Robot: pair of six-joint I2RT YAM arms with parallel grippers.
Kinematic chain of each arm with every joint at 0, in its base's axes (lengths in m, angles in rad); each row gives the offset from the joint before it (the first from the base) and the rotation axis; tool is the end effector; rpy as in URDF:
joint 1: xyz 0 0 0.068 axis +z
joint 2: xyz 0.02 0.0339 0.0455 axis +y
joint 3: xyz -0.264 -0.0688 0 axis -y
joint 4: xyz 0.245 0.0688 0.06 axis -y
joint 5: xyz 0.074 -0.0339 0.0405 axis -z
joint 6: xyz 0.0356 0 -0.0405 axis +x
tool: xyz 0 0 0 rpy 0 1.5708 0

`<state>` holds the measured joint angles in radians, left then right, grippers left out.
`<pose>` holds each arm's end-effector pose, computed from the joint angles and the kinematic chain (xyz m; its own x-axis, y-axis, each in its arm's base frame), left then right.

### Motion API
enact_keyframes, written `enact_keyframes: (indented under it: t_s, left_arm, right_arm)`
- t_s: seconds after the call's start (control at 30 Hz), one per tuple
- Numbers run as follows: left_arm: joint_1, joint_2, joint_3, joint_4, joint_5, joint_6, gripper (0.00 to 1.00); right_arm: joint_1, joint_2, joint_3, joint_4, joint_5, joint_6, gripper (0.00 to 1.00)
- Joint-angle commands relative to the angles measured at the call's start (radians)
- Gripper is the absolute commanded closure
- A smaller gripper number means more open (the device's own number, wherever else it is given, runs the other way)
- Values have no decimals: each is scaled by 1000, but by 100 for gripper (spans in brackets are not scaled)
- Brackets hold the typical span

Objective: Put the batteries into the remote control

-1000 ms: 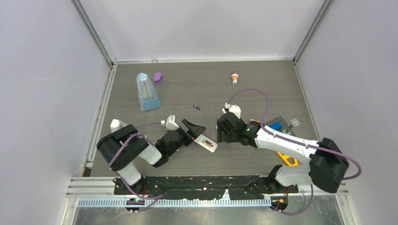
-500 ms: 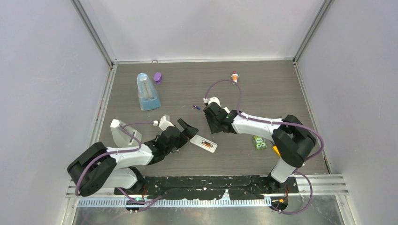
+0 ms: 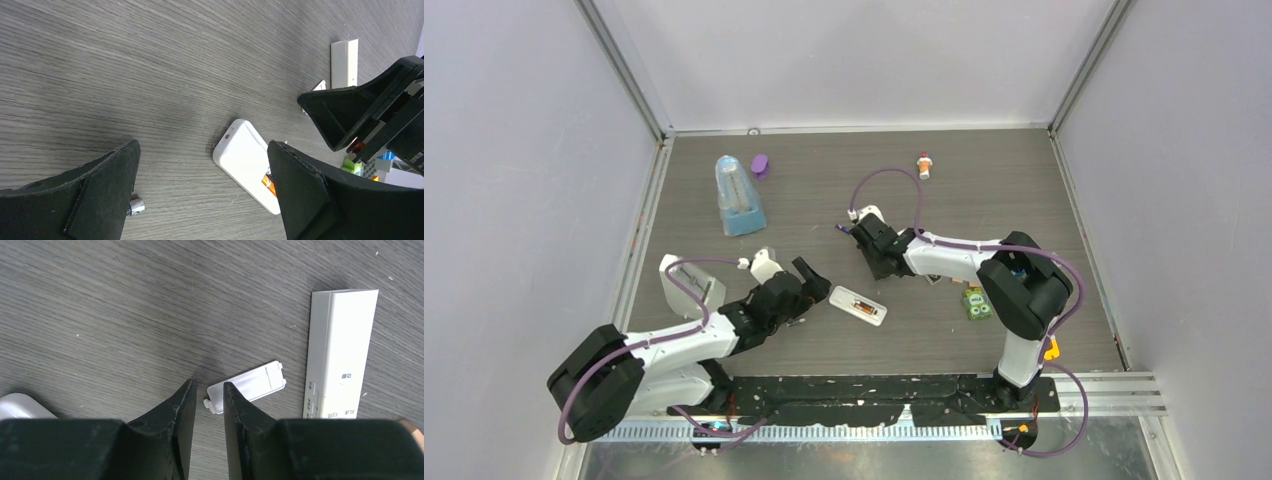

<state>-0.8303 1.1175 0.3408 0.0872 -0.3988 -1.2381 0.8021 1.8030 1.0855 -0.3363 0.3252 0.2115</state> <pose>0.1476 -0.1410 0.1540 -0.5920 -0.6433 -0.4855 -0.2495 0.7191 -0.6486 0.2571 0.2495 0.1609 -0.7108 -0.4488 -0.5416 -0.4318 0.8862 -0.1678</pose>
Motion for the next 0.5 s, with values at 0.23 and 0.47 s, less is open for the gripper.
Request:
enact_keyframes:
  t_s: [0.23,0.47]
  left_arm:
    - [-1,-28,18,-23,-44,44,0]
    - [-1,-34,15,-24,-42,45,0]
  right_arm:
    - [-7,4,33,-99,-21,32,69]
    - [-22,20,19,-93,-88,53,72]
